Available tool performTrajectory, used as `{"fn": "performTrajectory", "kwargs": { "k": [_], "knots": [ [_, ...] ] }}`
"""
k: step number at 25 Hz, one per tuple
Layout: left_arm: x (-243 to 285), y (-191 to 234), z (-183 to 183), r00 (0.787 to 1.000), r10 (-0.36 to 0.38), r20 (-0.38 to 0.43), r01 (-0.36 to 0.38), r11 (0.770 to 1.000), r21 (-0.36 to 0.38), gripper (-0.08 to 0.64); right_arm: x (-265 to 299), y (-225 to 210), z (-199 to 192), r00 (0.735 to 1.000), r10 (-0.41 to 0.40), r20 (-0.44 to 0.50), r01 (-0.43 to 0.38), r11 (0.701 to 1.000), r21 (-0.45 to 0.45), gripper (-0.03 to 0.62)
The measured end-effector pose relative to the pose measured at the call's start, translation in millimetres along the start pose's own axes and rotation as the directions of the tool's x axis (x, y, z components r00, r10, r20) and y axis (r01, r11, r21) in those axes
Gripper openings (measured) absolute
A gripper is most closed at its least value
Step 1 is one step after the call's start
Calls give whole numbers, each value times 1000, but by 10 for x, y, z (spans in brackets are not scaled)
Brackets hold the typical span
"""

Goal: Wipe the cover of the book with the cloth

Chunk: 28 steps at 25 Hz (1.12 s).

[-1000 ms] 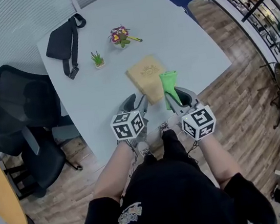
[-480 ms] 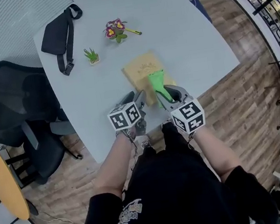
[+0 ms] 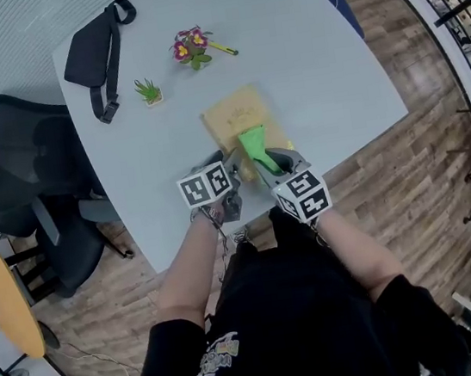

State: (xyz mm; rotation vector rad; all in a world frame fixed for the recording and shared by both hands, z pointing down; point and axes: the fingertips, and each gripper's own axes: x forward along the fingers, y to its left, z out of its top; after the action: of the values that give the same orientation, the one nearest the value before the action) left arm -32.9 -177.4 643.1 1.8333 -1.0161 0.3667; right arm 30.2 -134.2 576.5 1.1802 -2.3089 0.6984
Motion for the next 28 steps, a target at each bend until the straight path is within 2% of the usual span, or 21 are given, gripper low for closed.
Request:
{"fn": "performTrajectory", "kwargs": {
  "k": [4, 10, 15, 21, 28],
  "knots": [
    [23, 8, -5, 999, -32, -4, 32, 999, -19, 238, 113, 64, -105, 999, 24, -34, -23, 999, 25, 101],
    [41, 54, -30, 999, -51, 11, 51, 999, 8, 244, 224, 178, -260, 995, 48, -83, -46, 999, 24, 101],
    [36, 25, -27, 997, -81, 19, 80, 997, 12, 247, 270, 241, -337, 993, 35, -109, -38, 999, -28, 101],
    [42, 104, -51, 998, -61, 1, 61, 998, 3, 245, 314, 267, -367, 992, -17, -124, 2, 993, -119, 101],
    [50, 24, -27, 995, -103, -3, 103, 995, -12, 245, 305, 255, -356, 992, -10, -125, -6, 992, -123, 101]
  ]
}}
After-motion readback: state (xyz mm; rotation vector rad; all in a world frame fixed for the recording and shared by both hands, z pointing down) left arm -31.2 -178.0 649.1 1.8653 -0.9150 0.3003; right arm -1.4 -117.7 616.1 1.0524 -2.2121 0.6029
